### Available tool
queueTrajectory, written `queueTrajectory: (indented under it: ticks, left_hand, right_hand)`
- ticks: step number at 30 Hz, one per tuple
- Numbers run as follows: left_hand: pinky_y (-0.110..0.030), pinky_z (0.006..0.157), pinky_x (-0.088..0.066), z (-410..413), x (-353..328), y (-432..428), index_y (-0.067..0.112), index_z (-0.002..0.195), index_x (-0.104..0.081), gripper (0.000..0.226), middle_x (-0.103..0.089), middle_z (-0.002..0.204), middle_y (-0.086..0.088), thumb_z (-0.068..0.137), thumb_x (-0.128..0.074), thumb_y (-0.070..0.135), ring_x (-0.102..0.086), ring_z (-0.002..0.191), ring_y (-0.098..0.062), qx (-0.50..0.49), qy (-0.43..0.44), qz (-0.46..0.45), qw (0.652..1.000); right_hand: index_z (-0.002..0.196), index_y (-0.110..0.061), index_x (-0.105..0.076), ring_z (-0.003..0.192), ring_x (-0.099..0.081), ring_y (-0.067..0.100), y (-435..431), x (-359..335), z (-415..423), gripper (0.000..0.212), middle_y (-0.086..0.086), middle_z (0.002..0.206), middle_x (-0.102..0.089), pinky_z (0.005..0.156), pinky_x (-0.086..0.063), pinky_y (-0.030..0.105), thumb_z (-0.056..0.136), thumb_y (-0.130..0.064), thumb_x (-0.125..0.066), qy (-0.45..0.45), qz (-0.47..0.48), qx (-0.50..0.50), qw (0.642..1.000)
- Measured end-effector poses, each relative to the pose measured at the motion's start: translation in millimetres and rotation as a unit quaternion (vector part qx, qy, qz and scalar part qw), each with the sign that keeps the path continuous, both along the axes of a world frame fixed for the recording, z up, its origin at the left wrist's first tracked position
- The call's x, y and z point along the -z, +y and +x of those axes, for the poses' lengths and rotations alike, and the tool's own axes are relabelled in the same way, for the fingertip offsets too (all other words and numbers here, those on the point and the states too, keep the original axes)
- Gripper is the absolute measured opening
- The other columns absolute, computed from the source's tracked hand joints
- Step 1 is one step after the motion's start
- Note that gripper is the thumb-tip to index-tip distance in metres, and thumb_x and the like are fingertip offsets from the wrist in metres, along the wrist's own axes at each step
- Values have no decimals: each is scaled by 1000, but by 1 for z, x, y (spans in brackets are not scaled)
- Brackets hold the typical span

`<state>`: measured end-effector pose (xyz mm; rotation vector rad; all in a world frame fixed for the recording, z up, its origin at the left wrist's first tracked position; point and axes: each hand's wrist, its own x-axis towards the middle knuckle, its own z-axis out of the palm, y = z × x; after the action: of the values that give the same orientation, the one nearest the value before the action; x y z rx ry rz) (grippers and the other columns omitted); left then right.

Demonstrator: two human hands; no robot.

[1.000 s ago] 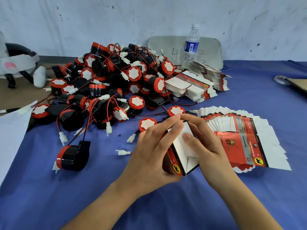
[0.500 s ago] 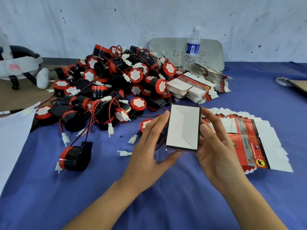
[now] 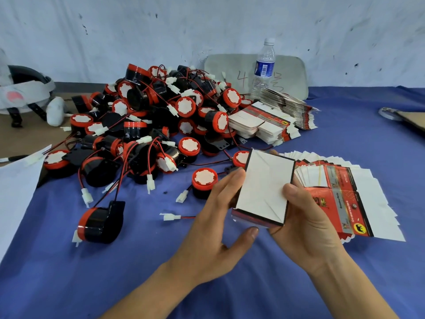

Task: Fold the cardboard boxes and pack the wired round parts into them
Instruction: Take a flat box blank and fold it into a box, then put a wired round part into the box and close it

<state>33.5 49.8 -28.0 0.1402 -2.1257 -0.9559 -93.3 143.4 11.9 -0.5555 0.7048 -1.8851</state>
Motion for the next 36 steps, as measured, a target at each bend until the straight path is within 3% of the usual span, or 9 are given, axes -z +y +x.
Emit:
queueTrajectory:
  ticks: [6,9,13,16,20,22,27,33,36]
  left_hand:
    - [-12,108,-29,3,1,1,58,145,-3,80,-22,155,23,89,-59,40,-28,142,-4,22,-31,39,999]
    - [-19,111,-30,3,1,3,50,148,-8,77,-22,156,19,90,-57,40,-26,144,-6,39,-45,55,997]
    - [-33,112,-33,3,-4,-1,31,148,-21,60,-32,154,10,95,-48,38,-32,142,-12,26,-4,80,996]
    - [-33,106,-40,0,-9,-14,31,141,-29,60,-44,144,9,89,-46,56,-47,131,-17,-25,85,211,973]
    - [-23,106,-38,2,-1,-34,36,139,-37,43,-45,142,17,96,-45,35,-43,132,-5,-123,67,188,972]
    - [-26,108,-37,2,6,-47,41,135,-38,46,-41,139,23,97,-54,22,-37,130,7,-186,-11,140,973]
    - [-38,112,-33,4,12,-55,48,139,-34,63,-21,156,15,90,-63,22,-22,142,-6,-218,-166,36,961]
    - [-43,93,-45,4,6,-44,23,80,-57,17,-35,151,7,80,-67,37,-38,134,-17,-262,-197,-64,943]
    - [-39,104,-37,4,13,-47,20,101,-68,24,-26,157,5,83,-68,36,-28,140,-19,-263,-272,-86,922]
  right_hand:
    - [138,-25,-49,105,-67,27,3,-4,0,87,10,123,-66,71,-59,38,59,-10,-85,4,-18,1,1000]
    - [138,-35,-47,92,-70,17,9,-10,-4,83,3,104,-72,71,-57,28,66,-6,-78,171,-27,123,977]
    - [142,-57,-23,93,-64,2,17,-11,-14,99,-5,129,-60,76,-49,9,70,-18,-79,538,14,313,783]
    - [148,-44,-18,73,-56,8,9,1,-10,94,-30,91,-58,65,-41,10,73,-20,-70,783,74,258,561]
    - [151,-41,1,72,-56,19,0,21,8,102,-13,80,-63,66,-52,33,80,-11,-66,893,61,83,439]
    - [151,-39,-8,67,-55,12,0,24,13,84,-13,74,-60,64,-52,29,86,-20,-59,895,24,78,439]
    - [137,-26,-45,68,-54,15,4,18,15,44,-6,76,-61,63,-48,29,94,-25,-53,804,-56,212,552]
    - [116,-16,-61,73,-62,7,6,15,3,26,-4,77,-67,68,-49,19,93,-14,-49,653,-11,379,655]
    - [113,-21,-59,73,-60,1,4,16,1,24,-9,80,-66,71,-44,8,93,-19,-46,623,34,398,672]
